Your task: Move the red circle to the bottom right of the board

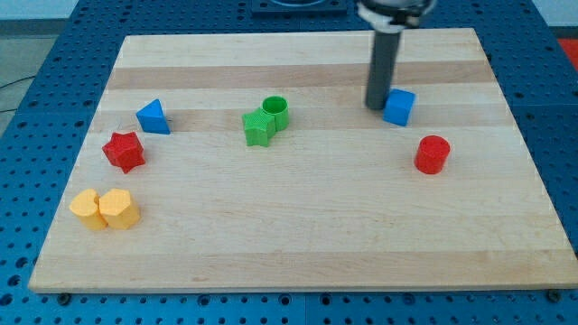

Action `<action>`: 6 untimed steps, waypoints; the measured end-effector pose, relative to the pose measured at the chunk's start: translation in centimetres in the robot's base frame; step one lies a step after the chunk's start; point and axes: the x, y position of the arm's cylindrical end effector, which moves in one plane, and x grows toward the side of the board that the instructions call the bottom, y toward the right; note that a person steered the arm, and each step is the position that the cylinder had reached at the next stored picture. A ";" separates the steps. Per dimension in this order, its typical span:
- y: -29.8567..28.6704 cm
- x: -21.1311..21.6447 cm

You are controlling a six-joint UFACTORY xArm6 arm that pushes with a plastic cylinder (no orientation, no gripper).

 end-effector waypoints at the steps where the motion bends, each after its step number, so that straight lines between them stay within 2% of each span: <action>1: 2.3 0.7; 2: 2.3 2.8; 3: 2.8 8.0; 5: 5.9 13.4; 6: 5.3 10.8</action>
